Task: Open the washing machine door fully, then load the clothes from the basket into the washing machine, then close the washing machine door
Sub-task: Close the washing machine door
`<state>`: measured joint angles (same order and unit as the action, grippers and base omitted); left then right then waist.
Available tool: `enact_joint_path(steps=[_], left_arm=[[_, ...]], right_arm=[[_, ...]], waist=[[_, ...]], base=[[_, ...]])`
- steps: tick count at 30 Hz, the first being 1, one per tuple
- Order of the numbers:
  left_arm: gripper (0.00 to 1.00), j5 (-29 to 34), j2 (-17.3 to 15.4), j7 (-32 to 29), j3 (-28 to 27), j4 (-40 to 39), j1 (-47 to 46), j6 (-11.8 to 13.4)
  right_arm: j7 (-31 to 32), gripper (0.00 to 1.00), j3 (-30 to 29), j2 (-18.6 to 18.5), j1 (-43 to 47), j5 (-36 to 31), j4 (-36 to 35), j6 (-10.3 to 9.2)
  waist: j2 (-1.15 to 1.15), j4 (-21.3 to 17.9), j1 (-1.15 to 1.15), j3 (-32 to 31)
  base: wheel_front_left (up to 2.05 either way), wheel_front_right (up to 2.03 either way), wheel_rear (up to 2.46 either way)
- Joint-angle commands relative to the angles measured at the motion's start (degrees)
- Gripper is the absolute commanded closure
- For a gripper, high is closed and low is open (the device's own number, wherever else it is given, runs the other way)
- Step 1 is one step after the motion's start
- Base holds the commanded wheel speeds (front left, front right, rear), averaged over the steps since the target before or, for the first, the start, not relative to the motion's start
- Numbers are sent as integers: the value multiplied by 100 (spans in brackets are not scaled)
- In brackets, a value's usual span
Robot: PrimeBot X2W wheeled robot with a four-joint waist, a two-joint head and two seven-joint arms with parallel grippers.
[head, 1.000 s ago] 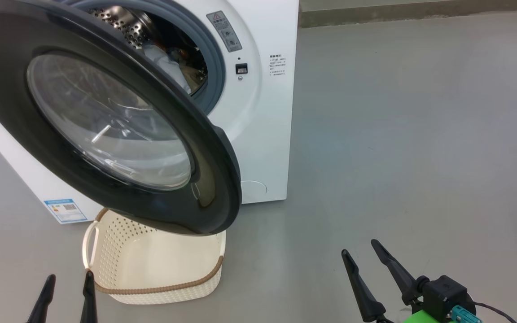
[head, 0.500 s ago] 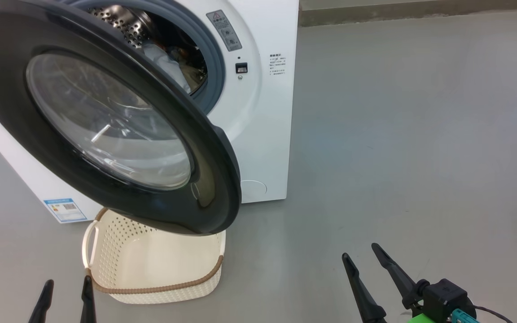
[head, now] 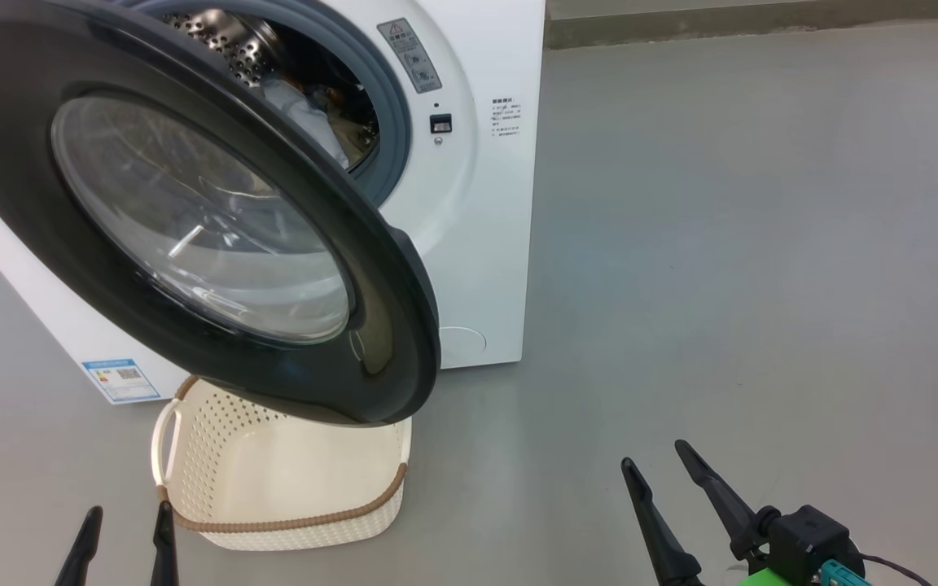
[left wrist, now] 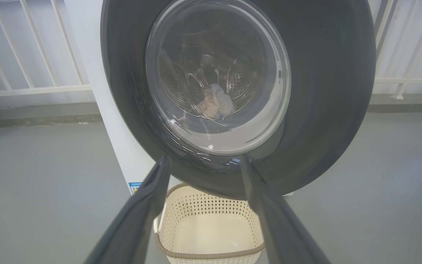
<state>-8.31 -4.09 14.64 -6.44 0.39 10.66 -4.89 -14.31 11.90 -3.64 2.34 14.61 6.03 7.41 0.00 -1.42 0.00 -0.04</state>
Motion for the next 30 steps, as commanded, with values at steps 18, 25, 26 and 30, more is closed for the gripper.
enact_joint_path(steps=[18,25,26,30], left_arm=[[0,2,49,36,-334,-203,-106,-68],[0,-15,66,36,-369,-184,-102,-86],[0,-15,69,36,-374,-185,-102,-88],[0,-26,79,36,-369,-169,-110,-99]], right_arm=[[-69,100,-6,40,-53,-40,-210,8],[-69,100,-238,60,-178,-44,-919,8],[-69,100,-230,61,-231,-39,-1080,8],[-69,100,-44,28,-532,-51,-1654,8]], waist=[[0,-20,0,-25],[0,-11,0,-10],[0,-5,0,-5],[0,34,0,7]], base=[[0,0,0],[0,0,0],[0,0,0],[0,0,0]])
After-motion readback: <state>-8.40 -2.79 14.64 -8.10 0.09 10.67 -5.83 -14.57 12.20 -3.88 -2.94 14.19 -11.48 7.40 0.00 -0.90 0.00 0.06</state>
